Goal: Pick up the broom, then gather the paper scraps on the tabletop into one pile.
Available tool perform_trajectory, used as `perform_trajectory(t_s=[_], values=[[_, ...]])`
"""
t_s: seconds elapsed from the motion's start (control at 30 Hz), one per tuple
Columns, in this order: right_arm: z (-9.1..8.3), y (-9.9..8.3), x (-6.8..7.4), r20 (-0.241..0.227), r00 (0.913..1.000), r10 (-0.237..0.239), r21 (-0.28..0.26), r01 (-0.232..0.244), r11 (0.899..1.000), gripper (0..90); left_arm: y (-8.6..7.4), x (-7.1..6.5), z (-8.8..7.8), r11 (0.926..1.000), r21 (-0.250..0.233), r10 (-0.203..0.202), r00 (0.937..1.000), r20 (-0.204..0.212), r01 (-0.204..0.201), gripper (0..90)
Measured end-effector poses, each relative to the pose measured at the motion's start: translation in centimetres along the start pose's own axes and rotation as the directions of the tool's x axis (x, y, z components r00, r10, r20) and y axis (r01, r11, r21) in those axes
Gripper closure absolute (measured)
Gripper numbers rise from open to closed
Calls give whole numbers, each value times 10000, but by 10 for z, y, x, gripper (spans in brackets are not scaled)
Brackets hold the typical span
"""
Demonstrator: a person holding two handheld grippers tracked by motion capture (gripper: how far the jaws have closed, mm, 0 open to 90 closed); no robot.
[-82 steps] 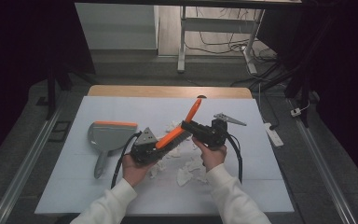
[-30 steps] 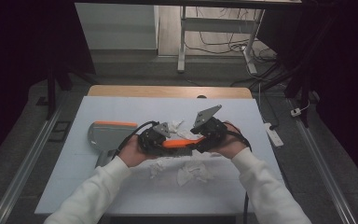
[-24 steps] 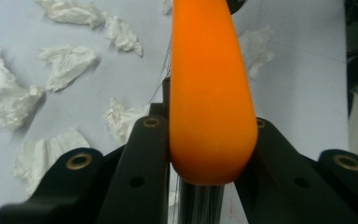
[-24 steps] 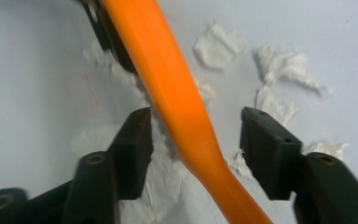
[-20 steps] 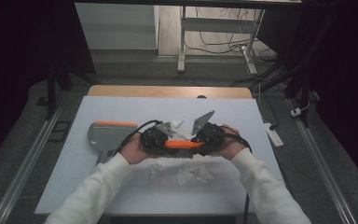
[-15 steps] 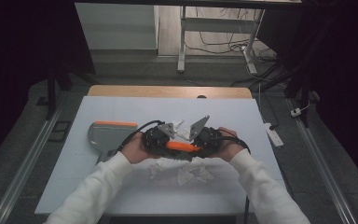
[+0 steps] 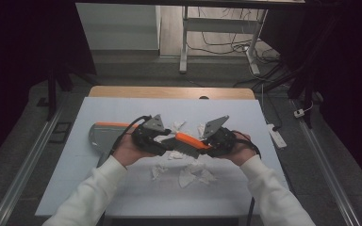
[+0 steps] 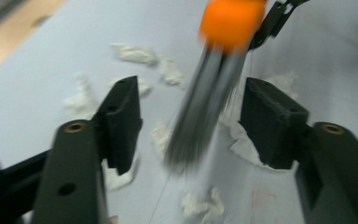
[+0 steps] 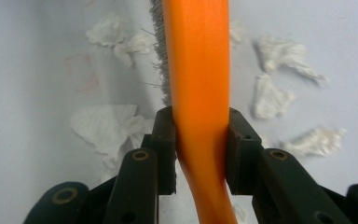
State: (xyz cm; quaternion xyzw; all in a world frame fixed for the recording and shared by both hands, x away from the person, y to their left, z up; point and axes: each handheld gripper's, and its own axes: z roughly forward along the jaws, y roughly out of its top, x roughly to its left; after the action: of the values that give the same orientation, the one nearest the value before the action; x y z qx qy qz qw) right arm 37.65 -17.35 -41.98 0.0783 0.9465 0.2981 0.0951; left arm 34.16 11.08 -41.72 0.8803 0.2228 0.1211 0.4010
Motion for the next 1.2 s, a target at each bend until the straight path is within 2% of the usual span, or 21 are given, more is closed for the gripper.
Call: perform_trajectory(t_s=[0.1, 0.13, 0.17, 0.23, 0.3, 0.37, 0.4, 0.43, 0.47, 0.5, 0.53, 0.63, 0.67, 0.7, 0.83, 0.87, 0.9, 0.97, 1.13, 1.17, 1.2], values=[[-7, -8, -6, 413, 9981, 456, -161, -450, 9989, 690, -12, -1, -13, 9986, -253, -481, 9982, -345, 472, 342], [-8, -11, -8, 548, 9965, 631, -196, -621, 9979, 690, -28, -4, -27, 9948, -480, -934, 9934, -668, 903, 332], [-10, -14, -11, 700, 9944, 798, -226, -784, 9967, 690, -28, -4, -27, 9948, -480, -934, 9934, -668, 903, 320], [-13, -19, -16, 1010, 9890, 1079, -284, -1055, 9940, 690, -56, -9, -46, 9856, -686, -1622, 9792, -1218, 1547, 300], [-15, -22, -18, 1133, 9860, 1224, -323, -1195, 9923, 690, -66, -10, -53, 9816, -760, -1838, 9739, -1328, 1749, 292], [-20, -28, -25, 1672, 9726, 1612, -310, -1582, 9869, 690, -85, -13, -65, 9761, -783, -2131, 9632, -1641, 2026, 286], [-22, -30, -28, 1794, 9683, 1738, -314, -1709, 9848, 690, -103, -15, -76, 9681, -808, -2483, 9507, -1860, 2370, 282], [-23, -32, -31, 1935, 9629, 1881, -295, -1859, 9821, 690, -103, -15, -76, 9681, -808, -2483, 9507, -1860, 2370, 282], [-24, -34, -33, 2081, 9580, 1974, -259, -1963, 9802, 690, -120, -16, -85, 9582, -906, -2843, 9384, -1964, 2713, 282], [-26, -36, -35, 2193, 9530, 2089, -274, -2080, 9777, 690, -120, -16, -85, 9582, -906, -2843, 9384, -1964, 2713, 281], [-27, -38, -38, 2285, 9476, 2232, -276, -2228, 9745, 689, -134, -18, -92, 9486, -1058, -3144, 9275, -2025, 2984, 281], [-30, -41, -43, 2485, 9379, 2419, -336, -2413, 9699, 689, -145, -20, -95, 9411, -1152, -3355, 9202, -2015, 3179, 281], [-33, -44, -48, 2648, 9274, 2641, -427, -2623, 9640, 690, -148, -21, -96, 9399, -1169, -3389, 9189, -2021, 3209, 278], [-33, -44, -48, 2648, 9274, 2641, -427, -2623, 9640, 690, -151, -22, -96, 9387, -1184, -3420, 9173, -2038, 3237, 278], [-40, -51, -55, 3247, 9022, 2840, -242, -2923, 9560, 689, -156, -24, -94, 9382, -1168, -3438, 9158, -2076, 3257, 269], [-40, -51, -55, 3247, 9022, 2840, -242, -2923, 9560, 689, -157, -23, -93, 9375, -1134, -3463, 9140, -2113, 3289, 269], [-44, -56, -57, 3460, 8883, 3020, -212, -3144, 9491, 690, -158, -22, -92, 9351, -1121, -3529, 9113, -2120, 3361, 260], [-47, -61, -59, 3709, 8741, 3137, -81, -3348, 9423, 689, -160, -21, -90, 9324, -1104, -3605, 9078, -2142, 3442, 252], [-48, -72, -61, 4089, 8544, 3207, 521, -3727, 9265, 690, -162, -20, -88, 9322, -1069, -3614, 9067, -2173, 3459, 249], [-47, -78, -63, 4165, 8430, 3404, 805, -4071, 9098, 690, -162, -19, -88, 9322, -1049, -3615, 9066, -2176, 3464, 247], [-45, -81, -64, 4156, 8399, 3492, 974, -4228, 9010, 690, -162, -19, -87, 9326, -1034, -3605, 9071, -2173, 3459, 246]])
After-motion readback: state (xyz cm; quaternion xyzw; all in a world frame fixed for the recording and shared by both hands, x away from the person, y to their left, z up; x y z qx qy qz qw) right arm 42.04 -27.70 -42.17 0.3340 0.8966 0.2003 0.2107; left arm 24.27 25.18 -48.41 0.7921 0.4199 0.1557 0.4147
